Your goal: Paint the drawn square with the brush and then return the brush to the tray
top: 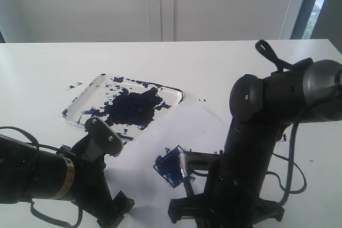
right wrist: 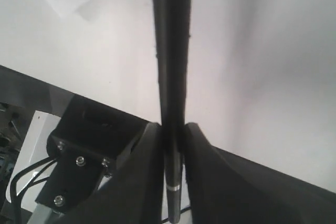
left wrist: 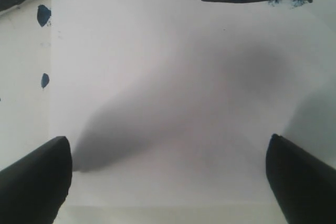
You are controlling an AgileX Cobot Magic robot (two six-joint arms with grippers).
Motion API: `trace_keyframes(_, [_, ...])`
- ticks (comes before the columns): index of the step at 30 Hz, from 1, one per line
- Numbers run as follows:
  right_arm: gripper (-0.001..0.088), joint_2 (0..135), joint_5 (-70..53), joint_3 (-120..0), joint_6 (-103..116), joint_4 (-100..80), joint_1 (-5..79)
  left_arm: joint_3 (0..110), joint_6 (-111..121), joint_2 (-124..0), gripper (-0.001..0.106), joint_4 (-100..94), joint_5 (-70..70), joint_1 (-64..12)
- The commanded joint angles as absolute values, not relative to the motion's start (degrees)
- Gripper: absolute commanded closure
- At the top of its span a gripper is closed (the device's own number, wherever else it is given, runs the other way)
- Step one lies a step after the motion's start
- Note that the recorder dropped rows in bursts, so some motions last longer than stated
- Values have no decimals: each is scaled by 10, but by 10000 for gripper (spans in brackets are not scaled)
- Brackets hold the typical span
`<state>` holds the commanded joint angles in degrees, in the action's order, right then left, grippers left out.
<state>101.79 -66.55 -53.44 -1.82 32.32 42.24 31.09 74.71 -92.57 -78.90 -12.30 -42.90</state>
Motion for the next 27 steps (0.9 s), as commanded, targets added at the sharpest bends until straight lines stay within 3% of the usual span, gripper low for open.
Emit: trace_keyframes(27, [868,1017,-674,-510,-14,284,422,311,749,-926,2,-793,-122,-429])
